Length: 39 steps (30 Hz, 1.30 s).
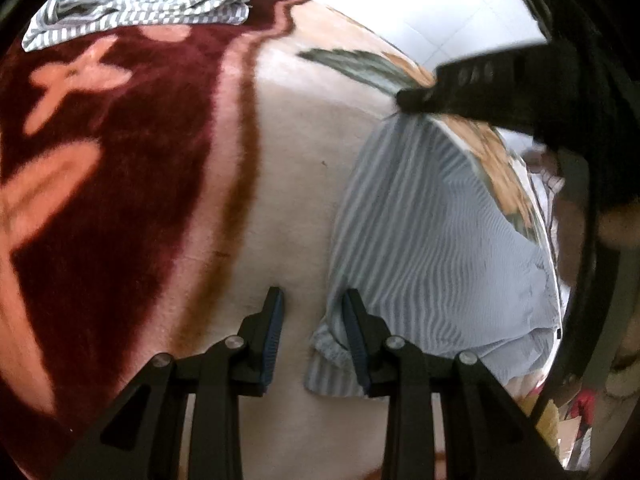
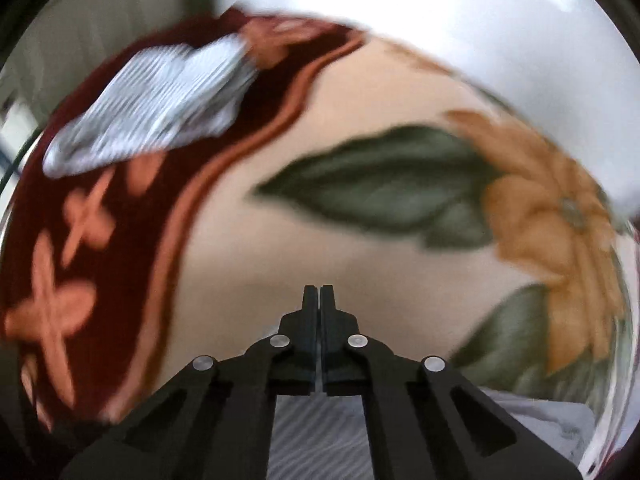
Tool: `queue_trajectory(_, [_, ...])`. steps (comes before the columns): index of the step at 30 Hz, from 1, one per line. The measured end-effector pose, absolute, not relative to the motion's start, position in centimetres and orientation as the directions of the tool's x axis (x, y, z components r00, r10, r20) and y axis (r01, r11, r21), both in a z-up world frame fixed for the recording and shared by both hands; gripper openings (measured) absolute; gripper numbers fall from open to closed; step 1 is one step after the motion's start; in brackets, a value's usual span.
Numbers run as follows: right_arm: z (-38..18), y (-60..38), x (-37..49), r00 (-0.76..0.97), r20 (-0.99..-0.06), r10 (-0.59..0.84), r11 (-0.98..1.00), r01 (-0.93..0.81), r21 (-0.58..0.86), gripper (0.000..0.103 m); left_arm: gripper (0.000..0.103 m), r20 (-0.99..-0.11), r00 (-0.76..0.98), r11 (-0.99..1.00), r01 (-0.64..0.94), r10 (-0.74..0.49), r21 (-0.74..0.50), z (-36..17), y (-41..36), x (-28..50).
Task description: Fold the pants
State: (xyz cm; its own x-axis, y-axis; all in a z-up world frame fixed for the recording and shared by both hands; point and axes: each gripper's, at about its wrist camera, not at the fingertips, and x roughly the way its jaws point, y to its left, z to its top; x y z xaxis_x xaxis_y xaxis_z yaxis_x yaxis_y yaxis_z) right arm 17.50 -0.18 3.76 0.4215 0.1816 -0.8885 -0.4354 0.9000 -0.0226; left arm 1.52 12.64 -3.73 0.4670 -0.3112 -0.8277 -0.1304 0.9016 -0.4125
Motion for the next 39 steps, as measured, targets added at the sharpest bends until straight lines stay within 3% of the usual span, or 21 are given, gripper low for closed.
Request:
queue_trajectory(4, [4.7, -1.7, 18.4, 0.461, -0.865, 0.198, 0.918, -0.397, -0.002, 0.001, 0.033, -0.830, 0.461, 0.899, -0.135, -0.315, -0.416, -3.7, 12.5, 1.5])
queue_trajectory(9, [5.7, -3.6, 15.7, 0.382, -0.851, 0.361, 0.890, -0.414, 0.191, 0.002, 0.033, -0.813, 0.463, 0.866, -0.166, -0.354, -0.472, -3.7, 13.4, 1.7])
queue_trajectory(15, [4.5, -7.3, 10.5, 0.344, -0.844, 0.411, 0.880, -0.391, 0.269, 0.009, 0.031, -0.770, 0.513, 0.828, -0.184, -0.379, -0.530, -1.9, 14.9, 3.0])
queue_trajectory(23, [1.0, -12.8, 3.4, 0.359, -0.861, 0.359, 0.905, -0.359, 0.228, 0.014, 0.033, -0.759, 0.496, 0.848, -0.081, -0.421, -0.524, 0.9, 13.3, 7.7])
queue_trajectory(30, [-2.9, -15.5, 1.6, 0.337, -0.828, 0.448, 0.888, -0.275, 0.368, 0.021, 0.037, -0.835, 0.413, 0.910, -0.035, -0.364, -0.414, -0.9, 11.6, 11.4])
queue_trajectory(36, [-3.8, -16.0, 1.1, 0.352, -0.798, 0.490, 0.867, -0.290, 0.405, 0.021, 0.037, -0.784, 0.438, 0.869, -0.012, -0.441, -0.495, -1.3, 12.1, 12.8])
queue_trajectory(38, [-4.0, -16.4, 1.2, 0.348, -0.787, 0.509, 0.858, -0.279, 0.431, 0.021, 0.016, -0.769, 0.457, 0.860, -0.015, -0.448, -0.510, -1.3, 12.3, 13.1])
queue_trajectory(39, [-4.1, -16.5, 1.3, 0.347, -0.783, 0.517, 0.854, -0.275, 0.442, 0.021, 0.012, -0.758, 0.460, 0.851, -0.010, -0.462, -0.524, -1.3, 12.4, 13.2])
